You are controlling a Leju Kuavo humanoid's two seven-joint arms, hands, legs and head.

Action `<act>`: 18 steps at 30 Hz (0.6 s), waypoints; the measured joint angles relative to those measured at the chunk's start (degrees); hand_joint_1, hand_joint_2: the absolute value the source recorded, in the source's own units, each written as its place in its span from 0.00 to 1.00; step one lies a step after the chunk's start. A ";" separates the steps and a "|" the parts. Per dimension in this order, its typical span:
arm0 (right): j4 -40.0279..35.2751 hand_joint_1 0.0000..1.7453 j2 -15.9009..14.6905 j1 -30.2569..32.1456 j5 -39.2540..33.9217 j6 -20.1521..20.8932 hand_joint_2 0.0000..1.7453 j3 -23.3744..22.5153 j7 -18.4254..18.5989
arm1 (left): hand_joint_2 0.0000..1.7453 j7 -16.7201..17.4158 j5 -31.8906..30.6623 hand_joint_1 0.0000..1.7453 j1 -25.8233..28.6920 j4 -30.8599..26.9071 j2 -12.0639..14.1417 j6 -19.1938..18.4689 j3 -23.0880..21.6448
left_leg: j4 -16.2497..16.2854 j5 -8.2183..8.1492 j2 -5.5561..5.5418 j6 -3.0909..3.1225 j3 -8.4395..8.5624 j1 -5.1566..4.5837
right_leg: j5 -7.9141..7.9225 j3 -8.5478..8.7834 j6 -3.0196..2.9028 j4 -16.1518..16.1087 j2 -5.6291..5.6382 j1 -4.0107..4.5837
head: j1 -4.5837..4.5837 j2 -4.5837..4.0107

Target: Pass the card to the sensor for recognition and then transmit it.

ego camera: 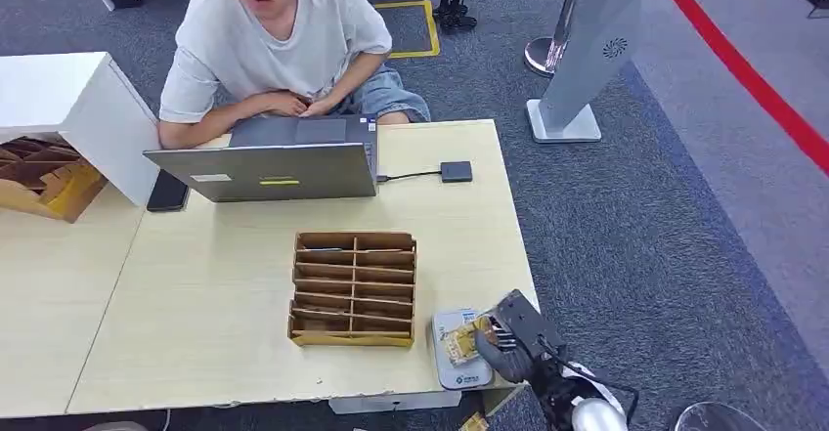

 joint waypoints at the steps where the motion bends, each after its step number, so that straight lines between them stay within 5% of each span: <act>1: 0.26 1.00 0.04 -0.16 0.37 -0.13 1.00 0.04 0.20 | 0.00 0.02 -0.02 0.00 0.00 0.00 -0.02 -0.02 0.00 | 0.00 0.00 0.00 0.00 0.00 0.00 | 0.00 0.00 0.00 0.00 0.00 0.00 | 0.00 0.00; 18: 2.71 1.00 0.79 -1.31 2.58 -1.44 1.00 0.61 0.96 | 0.00 0.11 -0.07 0.00 0.00 0.00 -0.02 -0.13 0.00 | 0.00 0.00 0.00 0.00 0.01 0.00 | 0.00 0.00 0.00 0.00 0.00 0.00 | 0.00 0.00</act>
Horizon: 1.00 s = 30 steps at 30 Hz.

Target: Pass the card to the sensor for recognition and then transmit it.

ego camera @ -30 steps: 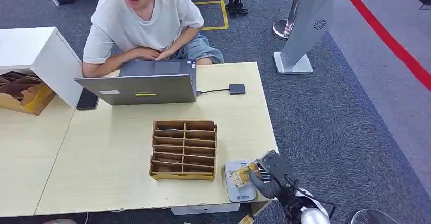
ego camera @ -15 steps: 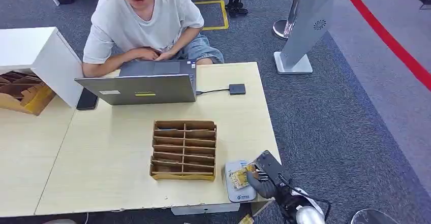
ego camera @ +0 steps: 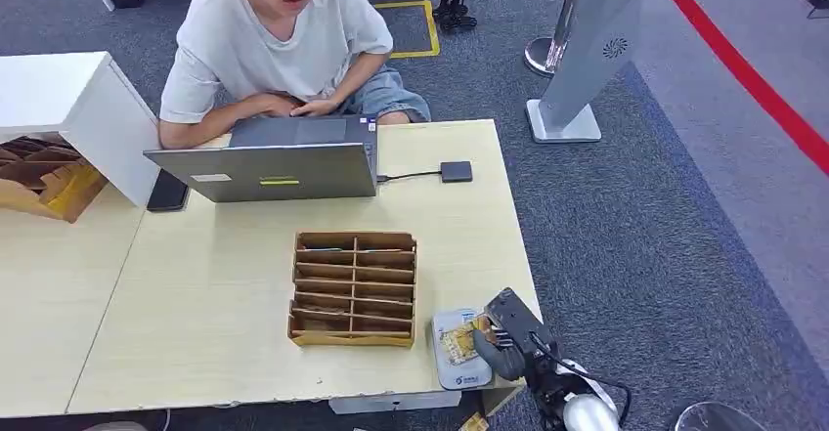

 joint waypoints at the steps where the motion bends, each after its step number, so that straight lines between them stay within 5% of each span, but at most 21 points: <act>1: 0.02 1.00 0.02 -0.01 0.00 0.00 1.00 0.00 0.00 | 0.00 0.00 0.00 0.00 0.00 0.00 0.00 0.00 0.00 | 0.00 0.00 0.00 0.00 0.00 0.00 | 0.00 0.00 0.00 0.00 0.00 0.00 | 0.00 0.00; 20: 0.50 1.00 0.37 -0.30 1.47 -0.59 1.00 0.00 0.24 | 0.00 0.07 0.00 0.00 0.00 0.00 0.00 0.00 0.00 | 0.00 0.00 0.00 0.00 0.00 0.00 | 0.00 0.00 0.00 0.00 0.00 0.00 | 0.00 0.00; 30: 0.33 1.00 0.92 -1.04 9.20 -3.72 1.00 0.59 3.11 | 0.00 0.46 0.00 0.00 0.01 0.00 -0.02 0.15 0.00 | 0.00 0.00 0.01 0.00 0.03 0.00 | 0.00 0.02 0.00 0.00 0.00 0.00 | 0.00 0.00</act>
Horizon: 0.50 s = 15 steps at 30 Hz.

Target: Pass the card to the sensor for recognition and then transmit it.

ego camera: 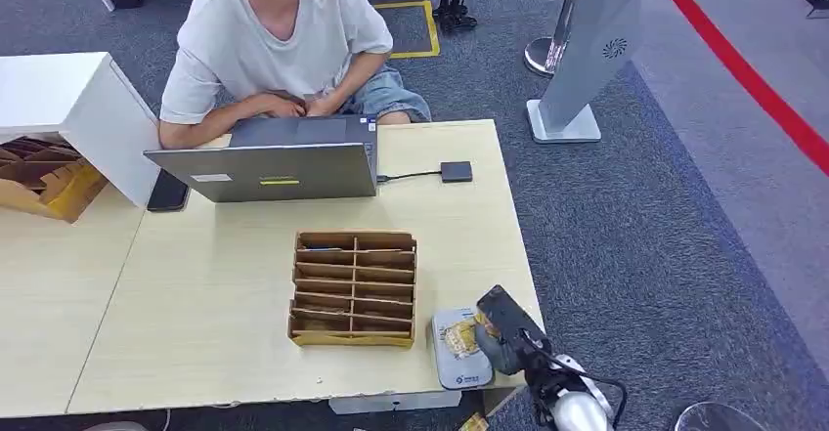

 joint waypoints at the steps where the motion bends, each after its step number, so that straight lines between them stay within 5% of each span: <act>1: -0.04 1.00 0.07 -0.05 0.60 -0.13 1.00 0.07 0.33 | 0.00 0.04 0.02 0.00 0.00 0.00 0.00 0.00 0.00 | 0.00 0.00 0.00 0.00 0.00 0.00 | 0.00 0.00 0.00 0.00 0.00 0.00 | 0.00 0.00; 15: -0.94 1.00 1.07 -0.09 5.29 0.20 1.00 0.22 1.92 | 0.00 0.52 0.02 0.00 0.00 0.00 -0.11 0.20 0.00 | 0.00 0.00 0.00 0.00 0.03 0.00 | 0.00 0.01 0.00 0.00 0.01 0.00 | 0.00 0.00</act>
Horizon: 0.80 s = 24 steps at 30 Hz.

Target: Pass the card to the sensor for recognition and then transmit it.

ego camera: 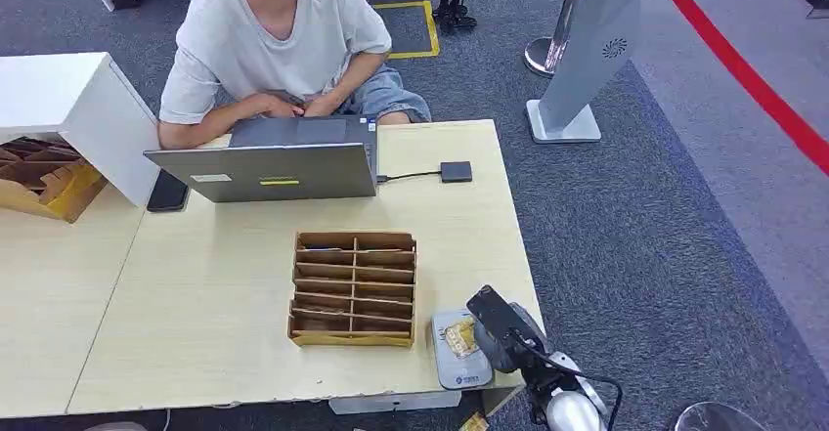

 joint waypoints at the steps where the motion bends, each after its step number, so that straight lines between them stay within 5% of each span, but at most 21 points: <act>1: 0.00 1.00 0.09 0.00 0.18 0.02 1.00 0.00 0.04 | 0.00 0.04 -0.02 0.00 0.00 0.00 0.00 -0.02 0.00 | 0.00 0.00 0.00 0.00 0.00 0.00 | 0.00 0.00 0.00 0.00 0.00 0.00 | 0.00 0.00; 24: 0.00 1.00 1.22 -0.01 2.86 0.94 1.00 -0.24 0.18 | 0.00 0.15 -0.55 0.00 0.00 0.00 -0.02 -0.02 0.02 | 0.00 0.00 0.00 0.00 0.00 0.00 | 0.00 0.00 0.00 0.00 0.00 0.00 | 0.00 0.00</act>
